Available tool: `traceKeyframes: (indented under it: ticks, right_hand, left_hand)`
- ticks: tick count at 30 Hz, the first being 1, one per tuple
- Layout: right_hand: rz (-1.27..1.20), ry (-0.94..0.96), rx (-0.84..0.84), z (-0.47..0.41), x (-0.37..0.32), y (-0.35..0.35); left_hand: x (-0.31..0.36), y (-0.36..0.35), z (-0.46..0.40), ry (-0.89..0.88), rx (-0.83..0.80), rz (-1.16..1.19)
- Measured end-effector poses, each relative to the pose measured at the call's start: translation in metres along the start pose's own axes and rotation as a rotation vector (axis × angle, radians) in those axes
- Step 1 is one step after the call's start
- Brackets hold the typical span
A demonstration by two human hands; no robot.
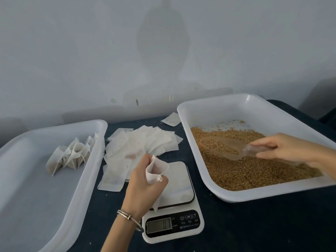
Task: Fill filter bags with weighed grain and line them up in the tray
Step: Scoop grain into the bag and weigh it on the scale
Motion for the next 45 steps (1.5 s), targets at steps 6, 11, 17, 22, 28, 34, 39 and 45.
traceKeyframes:
  ticks: [6, 11, 17, 22, 28, 34, 39, 45]
  right_hand:
    - [-0.041, 0.054, 0.011, 0.016, -0.017, 0.012]
    - [-0.045, 0.156, -0.104, 0.027, -0.056, 0.02]
    - [0.051, 0.268, -0.278, 0.032, -0.103, 0.012]
    - [0.252, 0.289, -0.273, 0.026, -0.119, 0.011]
    - [0.339, 0.289, -0.233, 0.028, -0.132, 0.013]
    - [0.409, 0.285, -0.25, 0.031, -0.148, 0.01]
    - [0.532, 0.266, -0.241, 0.03, -0.165, 0.013]
    - [0.657, 0.266, -0.24, 0.031, -0.184, 0.016]
  left_hand:
    - [0.0, -0.003, -0.002, 0.031, -0.022, 0.001]
    - [0.004, -0.005, -0.007, 0.004, -0.058, -0.104]
    - [0.009, -0.004, -0.009, -0.019, -0.116, -0.134]
    - [0.009, -0.001, -0.01, -0.007, -0.144, -0.113]
    - [0.005, 0.001, -0.011, 0.0, -0.166, -0.116]
    - [0.005, -0.006, -0.009, -0.004, -0.213, -0.123]
    - [0.007, -0.011, -0.008, -0.008, -0.239, -0.124]
    - [0.01, -0.011, -0.007, -0.02, -0.219, -0.121]
Point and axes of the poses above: each hand's wrist, its own z-axis away from the middle knuckle, its own y-axis out of the back of the hand, x = y × z, the point moved 3 cm from there along -z, towards the middle knuckle, and after that the axes turned 2 degrees about -z, right-handed, at the moved point
